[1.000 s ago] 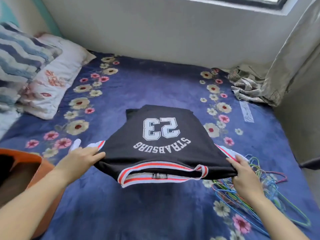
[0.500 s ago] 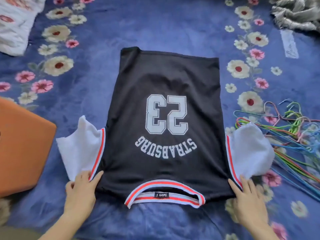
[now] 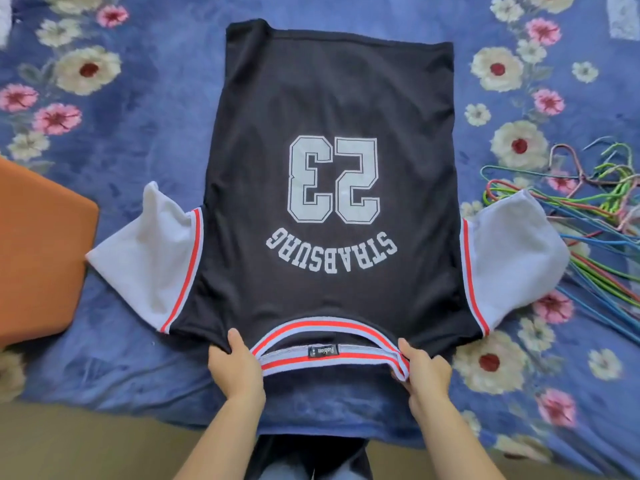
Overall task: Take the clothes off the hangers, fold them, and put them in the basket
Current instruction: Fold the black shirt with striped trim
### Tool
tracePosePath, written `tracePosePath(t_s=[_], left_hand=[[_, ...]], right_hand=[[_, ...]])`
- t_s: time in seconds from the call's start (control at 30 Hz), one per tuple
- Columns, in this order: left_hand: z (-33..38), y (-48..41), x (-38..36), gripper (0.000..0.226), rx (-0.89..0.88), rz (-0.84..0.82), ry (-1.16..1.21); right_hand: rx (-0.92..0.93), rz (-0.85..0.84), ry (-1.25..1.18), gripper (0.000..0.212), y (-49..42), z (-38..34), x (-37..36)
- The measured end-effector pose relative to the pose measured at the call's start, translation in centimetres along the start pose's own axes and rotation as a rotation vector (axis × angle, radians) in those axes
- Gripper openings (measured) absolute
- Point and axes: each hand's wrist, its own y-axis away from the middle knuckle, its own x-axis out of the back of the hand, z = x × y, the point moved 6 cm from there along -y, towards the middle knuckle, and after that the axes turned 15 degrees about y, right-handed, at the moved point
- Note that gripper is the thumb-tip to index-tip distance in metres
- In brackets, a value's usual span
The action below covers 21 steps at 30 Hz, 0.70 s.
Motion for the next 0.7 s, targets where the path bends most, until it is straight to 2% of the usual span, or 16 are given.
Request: tracePosePath(t_s=[0.07,0.17,0.27,0.33,0.4,0.47,0.6,0.7], left_hand=[[-1.0,-0.3,2.0,0.038,-0.021,0.010,-0.093],[-2.3,-0.9,4.2,0.044,-0.034,-0.021,-0.279],[-1.8,-1.4,4.7,0.059,-0.082,0.050,-0.376],[-0.3,-0.9,3.9,0.077,-0.234,0.087,-0.495],[0.4,0.9,0.6,0.081,-0.489,-0.065,-0.621],[-0.3,3.7,-3.9,0.073,-0.720,-0.331,-0.729],[-4.2,11.5,-12.8,0.057,-1.151,-0.870,-0.940],[-6.3,16.2,-17.4,0.059,-1.388,-1.064,-1.014]], right_hand=[[-0.023,-0.007,0.089,0.040,0.8,1.7,1.0],[-0.092,-0.089,0.155,0.036,1.3,3.7,2.0],[-0.044,-0.073,0.035,0.024,1.1,2.5,3.8],[0.017,-0.043,-0.072,0.021,0.9,0.4,5.2],[0.057,0.004,-0.171,0.015,-0.7,-1.6,7.7],[0.062,0.038,-0.277,0.010,-3.0,-3.5,9.9],[0.117,0.075,-0.456,0.039,-6.6,-8.0,12.7],[0.140,0.074,-0.522,0.034,-8.1,-10.3,14.2]])
